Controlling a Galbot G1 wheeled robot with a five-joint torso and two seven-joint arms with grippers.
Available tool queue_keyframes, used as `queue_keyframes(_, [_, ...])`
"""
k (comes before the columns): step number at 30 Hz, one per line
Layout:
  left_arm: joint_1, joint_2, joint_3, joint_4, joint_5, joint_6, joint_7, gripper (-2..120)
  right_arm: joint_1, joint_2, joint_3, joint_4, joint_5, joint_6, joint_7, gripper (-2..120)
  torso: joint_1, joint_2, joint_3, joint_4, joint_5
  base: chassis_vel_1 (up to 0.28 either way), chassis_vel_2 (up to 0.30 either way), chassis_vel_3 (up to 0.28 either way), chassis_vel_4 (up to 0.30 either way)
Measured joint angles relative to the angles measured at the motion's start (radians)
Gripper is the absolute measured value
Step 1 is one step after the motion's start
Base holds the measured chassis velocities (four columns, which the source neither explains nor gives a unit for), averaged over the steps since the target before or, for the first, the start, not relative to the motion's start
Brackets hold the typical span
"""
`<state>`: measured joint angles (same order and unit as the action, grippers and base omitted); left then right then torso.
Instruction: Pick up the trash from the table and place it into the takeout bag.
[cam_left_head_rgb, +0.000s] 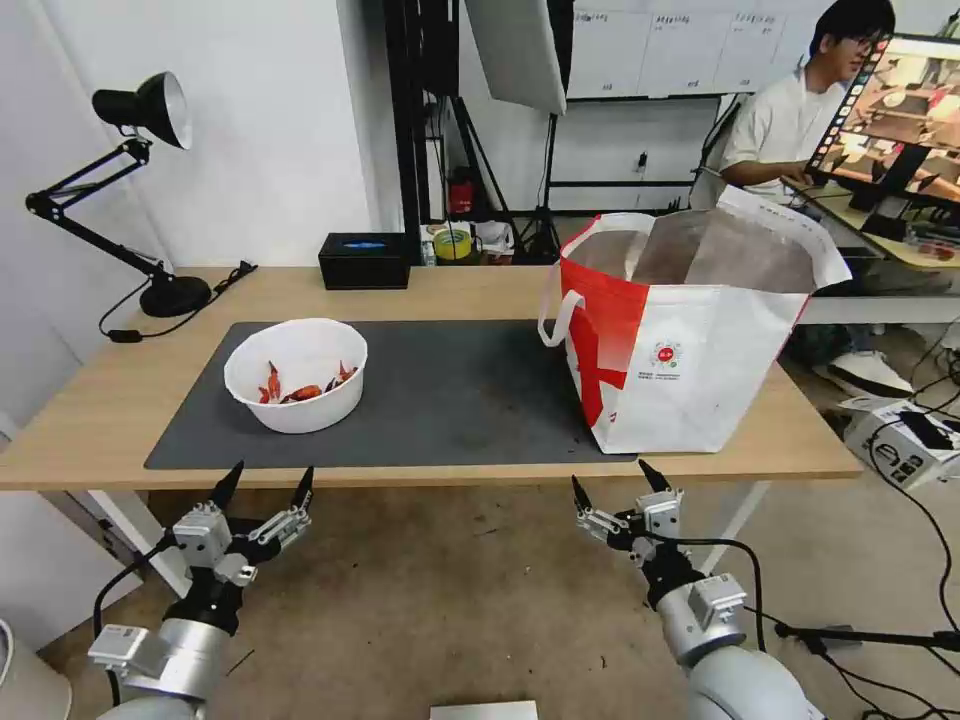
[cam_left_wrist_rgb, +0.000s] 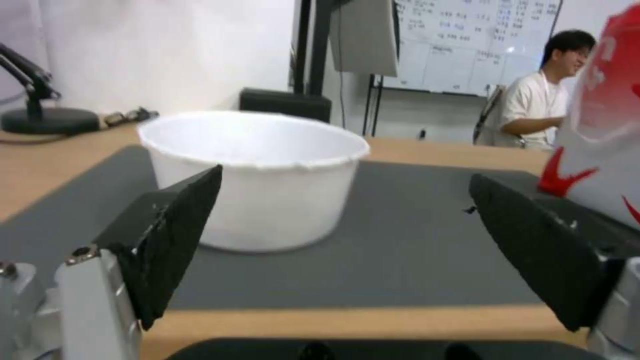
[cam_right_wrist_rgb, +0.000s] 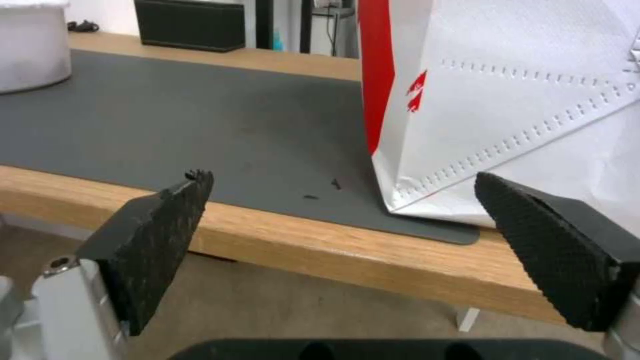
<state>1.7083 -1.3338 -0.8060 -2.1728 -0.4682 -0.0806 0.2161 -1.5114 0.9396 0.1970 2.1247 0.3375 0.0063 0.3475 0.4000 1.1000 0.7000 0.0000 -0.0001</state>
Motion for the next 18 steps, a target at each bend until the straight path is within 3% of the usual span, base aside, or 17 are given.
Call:
queue_keyframes(7, [-0.077,0.106,-0.014,-0.006,-0.082,0.063,-0.083,100,0.001,0.0,0.0,0.0,0.001,0.0,0.0,100,0.0,0.0,0.0,0.0,-0.0002,0.0,0.0,0.0,0.0])
queue_keyframes(10, [-0.145,0.22,-0.005,-0.011,-0.194,0.158,-0.191,100,0.001,0.0,0.0,0.0,0.001,-0.001,0.0,100,0.0,0.0,0.0,-0.0001,-0.0001,0.0,0.0,0.0,0.0])
queue_keyframes(11, [-0.145,0.22,-0.005,-0.011,-0.194,0.158,-0.191,100,0.001,0.0,0.0,0.0,0.001,-0.001,0.0,100,0.0,0.0,0.0,-0.0001,-0.0001,0.0,0.0,0.0,0.0])
queue_keyframes(14, [-0.218,0.375,0.0,0.059,-0.297,0.202,-0.245,100,0.001,-0.001,0.0,0.0,0.002,-0.001,0.0,100,0.0,0.0,0.0,-0.0001,0.0,0.0,0.0,0.0,0.0])
queue_keyframes(15, [-0.218,0.375,0.0,0.059,-0.297,0.202,-0.245,100,0.001,-0.001,0.0,0.0,0.002,-0.001,0.0,100,0.0,0.0,0.0,-0.0001,0.0,0.0,0.0,0.0,0.0])
queue_keyframes(18, [-0.272,0.484,0.018,0.129,-0.376,0.218,-0.259,100,0.001,-0.001,0.0,0.001,0.002,-0.001,0.0,100,0.0,0.0,0.0,0.0,0.0,0.0,0.0,0.0,0.0])
